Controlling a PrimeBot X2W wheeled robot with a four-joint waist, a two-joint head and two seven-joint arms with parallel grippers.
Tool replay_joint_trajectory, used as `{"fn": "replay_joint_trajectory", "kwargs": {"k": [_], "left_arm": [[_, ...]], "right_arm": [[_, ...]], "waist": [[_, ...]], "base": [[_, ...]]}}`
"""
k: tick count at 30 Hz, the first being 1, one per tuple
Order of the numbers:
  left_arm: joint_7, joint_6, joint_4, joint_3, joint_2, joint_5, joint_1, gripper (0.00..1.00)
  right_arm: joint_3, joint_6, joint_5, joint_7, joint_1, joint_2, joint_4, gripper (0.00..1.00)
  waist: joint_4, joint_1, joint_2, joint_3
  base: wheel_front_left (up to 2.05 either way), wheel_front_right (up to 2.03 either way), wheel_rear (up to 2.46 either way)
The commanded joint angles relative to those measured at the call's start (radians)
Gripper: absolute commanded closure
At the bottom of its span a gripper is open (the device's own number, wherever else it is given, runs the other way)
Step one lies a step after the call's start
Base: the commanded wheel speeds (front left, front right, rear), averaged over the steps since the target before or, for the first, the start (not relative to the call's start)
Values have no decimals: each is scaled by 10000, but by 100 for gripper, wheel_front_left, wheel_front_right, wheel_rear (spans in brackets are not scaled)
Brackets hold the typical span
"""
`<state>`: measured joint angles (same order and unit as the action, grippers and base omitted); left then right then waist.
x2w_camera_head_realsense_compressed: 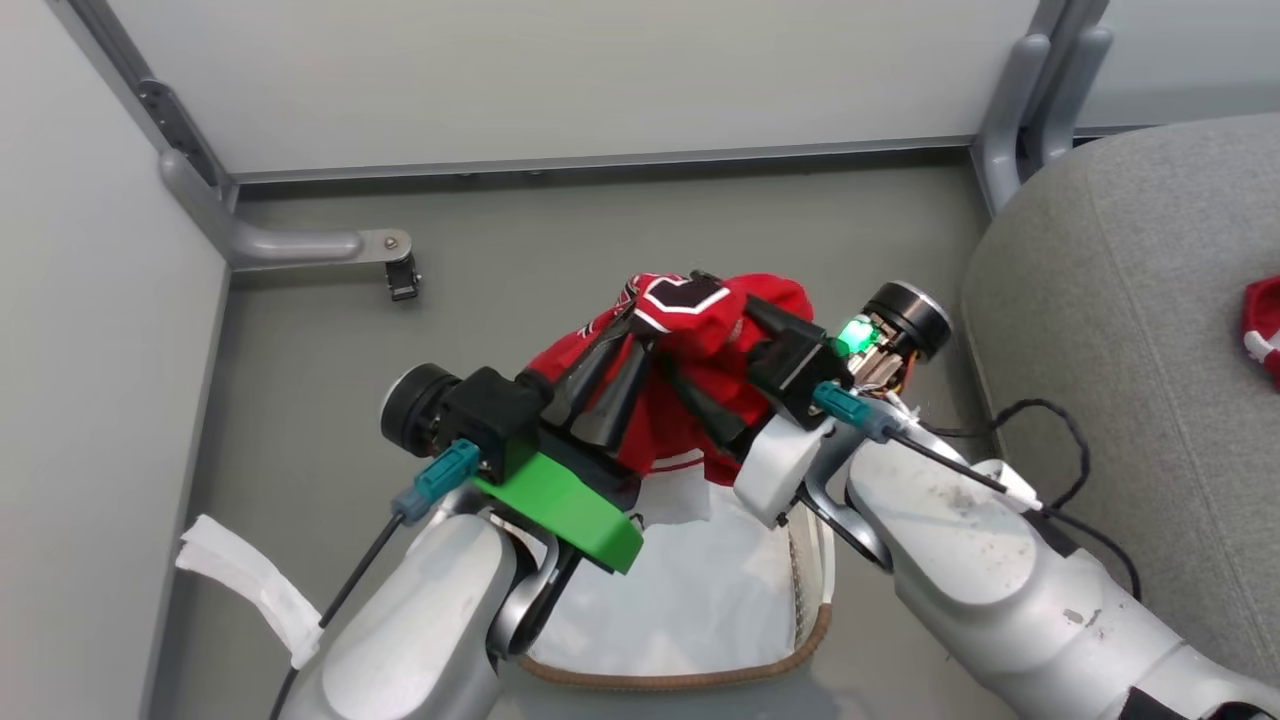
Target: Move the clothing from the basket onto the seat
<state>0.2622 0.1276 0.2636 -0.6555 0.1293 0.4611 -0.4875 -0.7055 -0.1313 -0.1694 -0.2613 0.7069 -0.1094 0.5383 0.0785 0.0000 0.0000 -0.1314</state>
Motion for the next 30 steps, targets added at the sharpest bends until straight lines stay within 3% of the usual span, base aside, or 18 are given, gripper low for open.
{"fn": "replay_joint_trajectory", "kwargs": {"k": [1,3,9,10,12,13,23,30], "left_arm": [[34,50,-63,-77,-16,86,-194,100],[37,50,-86,-176,-22,133,-249,100],[36,28,-81,90,132,80,-120,100],[33,6,-97,180,151,21,-77,88],[31,-28,-115,349,176,-85,26,4],[31,-36,-144,490,149,-71,84,0],[17,24,160,1013,234,-486,413,0],[19,43,482,955,149,-575,281,0]], "right_arm": [[-145,10,-230,27,163,67,441,2],[-289,10,-522,13,261,182,947,100],[67,12,-1123,-36,333,353,1252,100],[166,10,-1154,-36,264,355,1195,100],[442,12,-1184,-38,117,321,958,100],[626,12,-1210,-39,12,304,806,100],[2549,12,-940,-43,-267,-105,-537,100],[4221,10,-280,-43,1094,-1205,-1019,100]], "waist": [[213,0,0,4],[308,0,0,-10],[155,0,0,-142],[57,0,0,-168],[-205,0,0,-235],[-377,0,0,-266],[-2483,0,0,-806],[-3465,0,0,-1488]], "base": [[0,0,0],[0,0,0],[0,0,0],[0,0,0],[0,0,0],[0,0,0],[0,0,0],[0,0,0]]}}
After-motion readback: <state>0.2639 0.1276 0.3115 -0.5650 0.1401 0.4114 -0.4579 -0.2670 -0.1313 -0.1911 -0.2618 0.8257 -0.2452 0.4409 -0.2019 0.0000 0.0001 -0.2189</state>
